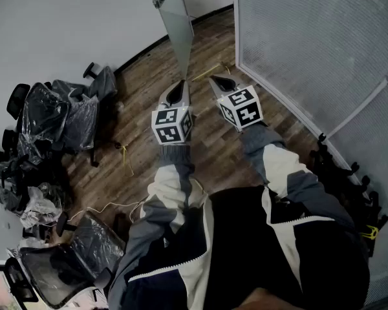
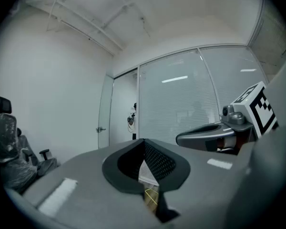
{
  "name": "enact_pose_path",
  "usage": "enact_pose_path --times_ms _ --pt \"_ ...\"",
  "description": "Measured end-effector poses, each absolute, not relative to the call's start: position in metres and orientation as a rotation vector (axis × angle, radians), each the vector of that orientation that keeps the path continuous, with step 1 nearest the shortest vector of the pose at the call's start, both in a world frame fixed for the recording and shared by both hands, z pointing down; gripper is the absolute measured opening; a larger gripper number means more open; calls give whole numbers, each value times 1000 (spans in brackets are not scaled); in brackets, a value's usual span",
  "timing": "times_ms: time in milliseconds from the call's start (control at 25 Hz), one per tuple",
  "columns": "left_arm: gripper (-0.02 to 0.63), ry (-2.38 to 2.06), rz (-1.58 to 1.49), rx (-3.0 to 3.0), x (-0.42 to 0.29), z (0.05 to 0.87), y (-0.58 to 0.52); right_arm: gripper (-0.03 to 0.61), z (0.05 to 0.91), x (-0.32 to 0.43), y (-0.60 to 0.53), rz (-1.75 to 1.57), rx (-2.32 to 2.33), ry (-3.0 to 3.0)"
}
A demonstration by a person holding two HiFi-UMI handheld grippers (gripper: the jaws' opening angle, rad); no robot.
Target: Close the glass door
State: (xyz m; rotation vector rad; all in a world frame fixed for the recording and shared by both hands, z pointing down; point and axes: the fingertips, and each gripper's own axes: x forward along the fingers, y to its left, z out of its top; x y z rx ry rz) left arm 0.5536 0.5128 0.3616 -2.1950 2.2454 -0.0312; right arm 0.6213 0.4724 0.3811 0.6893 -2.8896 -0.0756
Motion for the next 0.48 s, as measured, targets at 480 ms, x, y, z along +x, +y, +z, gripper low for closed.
enact_pose_path --times_ms 480 --pt "3 2242 -17 -2190 549 363 512 1 378 613 476 -76 663 -2907"
